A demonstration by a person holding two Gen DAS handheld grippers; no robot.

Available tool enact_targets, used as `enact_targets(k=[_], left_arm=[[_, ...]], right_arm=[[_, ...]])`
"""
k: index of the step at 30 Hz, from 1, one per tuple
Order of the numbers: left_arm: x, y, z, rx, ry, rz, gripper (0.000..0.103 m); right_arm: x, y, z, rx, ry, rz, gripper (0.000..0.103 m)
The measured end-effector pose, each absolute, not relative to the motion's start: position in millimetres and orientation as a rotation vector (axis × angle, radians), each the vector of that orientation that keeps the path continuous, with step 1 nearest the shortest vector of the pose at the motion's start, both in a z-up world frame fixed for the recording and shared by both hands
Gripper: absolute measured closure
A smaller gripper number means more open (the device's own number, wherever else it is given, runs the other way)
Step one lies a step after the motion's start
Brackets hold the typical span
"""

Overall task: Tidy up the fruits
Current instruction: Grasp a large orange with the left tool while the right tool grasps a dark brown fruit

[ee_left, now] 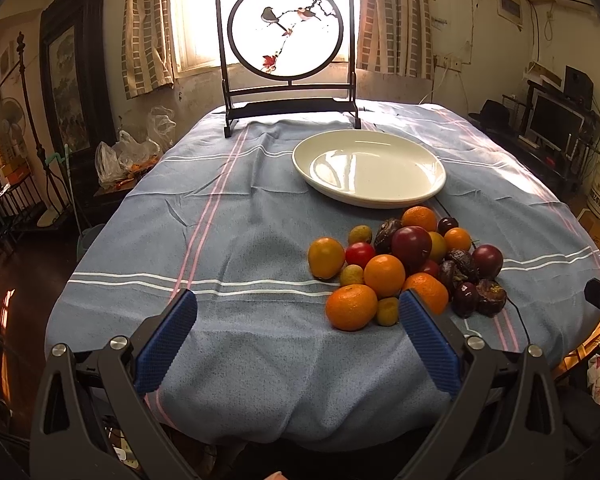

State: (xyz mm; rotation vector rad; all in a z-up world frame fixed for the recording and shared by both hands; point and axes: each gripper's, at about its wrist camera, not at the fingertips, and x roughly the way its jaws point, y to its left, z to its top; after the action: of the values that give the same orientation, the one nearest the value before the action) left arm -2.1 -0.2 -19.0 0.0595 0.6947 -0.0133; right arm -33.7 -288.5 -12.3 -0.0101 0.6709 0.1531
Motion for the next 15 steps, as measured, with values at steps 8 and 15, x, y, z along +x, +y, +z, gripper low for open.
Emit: enact_targets(k=[8, 15], left_arm=[[-3.8, 2.5, -26.2, 0.060, 0.709, -0.067, 0.004], [5.2, -2.8, -63.4, 0.100, 0.789, -0.198, 0.005]], right_arm=[[-34.8, -286.6, -15.7, -0.013, 0.669, 0.162, 0.003], [-24.3, -293.7, -31.4, 0.015, 0.719, 0.148, 0.003]])
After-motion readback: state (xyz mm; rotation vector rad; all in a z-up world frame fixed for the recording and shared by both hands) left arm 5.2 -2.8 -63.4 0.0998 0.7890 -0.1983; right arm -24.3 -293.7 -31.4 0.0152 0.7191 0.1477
